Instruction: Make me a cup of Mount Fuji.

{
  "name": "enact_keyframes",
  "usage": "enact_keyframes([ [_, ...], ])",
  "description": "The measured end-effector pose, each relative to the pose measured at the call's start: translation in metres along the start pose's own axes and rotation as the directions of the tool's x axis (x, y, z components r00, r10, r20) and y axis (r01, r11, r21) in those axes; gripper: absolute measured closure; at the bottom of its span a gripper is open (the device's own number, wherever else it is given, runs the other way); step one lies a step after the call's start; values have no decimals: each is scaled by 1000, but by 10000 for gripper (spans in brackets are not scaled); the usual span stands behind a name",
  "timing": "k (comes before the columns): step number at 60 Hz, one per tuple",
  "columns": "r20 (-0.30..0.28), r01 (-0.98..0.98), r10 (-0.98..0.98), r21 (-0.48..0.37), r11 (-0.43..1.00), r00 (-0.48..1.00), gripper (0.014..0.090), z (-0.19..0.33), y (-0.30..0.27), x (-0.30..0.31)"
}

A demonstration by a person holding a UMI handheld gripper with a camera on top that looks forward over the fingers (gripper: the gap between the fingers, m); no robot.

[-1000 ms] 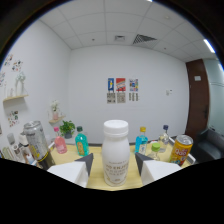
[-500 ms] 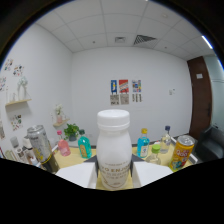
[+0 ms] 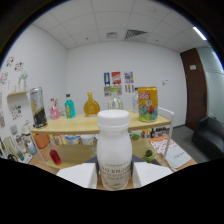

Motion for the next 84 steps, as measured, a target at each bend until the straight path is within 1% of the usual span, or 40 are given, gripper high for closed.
enact_keyframes([
  [4, -26, -10, 8, -63, 998, 1000, 560, 7, 45, 15],
  [11, -39, -29, 24, -124, 992, 999, 562, 18, 110, 30],
  [13, -35, -22, 18, -137, 990, 999, 561, 22, 125, 32],
  [17, -47, -2, -7, -187, 982, 999, 562, 29, 155, 37],
  [24, -42, 86, -98, -226, 970, 994, 560, 38, 189, 42],
  [30, -27, 144, -155, -241, 960, 988, 560, 42, 202, 41],
  [33, -27, 220, -233, -243, 945, 972, 560, 44, 204, 44],
  [37, -16, 371, -386, -239, 897, 922, 561, 47, 203, 48],
  [41, 10, 532, -545, -232, 814, 838, 563, 49, 201, 49],
  [47, 47, 744, -755, -225, 630, 654, 562, 54, 198, 51],
  [52, 74, 876, -886, -208, 435, 458, 563, 56, 193, 51],
  [56, 94, 943, -951, -193, 272, 294, 563, 58, 191, 50],
  [64, 110, 983, -994, -183, -30, -10, 564, 61, 183, 48],
  [71, 109, 956, -970, -178, -232, -215, 564, 64, 174, 48],
  [77, 116, 921, -939, -186, -341, -325, 561, 68, 169, 49],
  [82, 117, 907, -922, -172, -385, -369, 560, 66, 167, 43],
  [84, 127, 905, -919, -166, -391, -373, 560, 65, 168, 41],
])
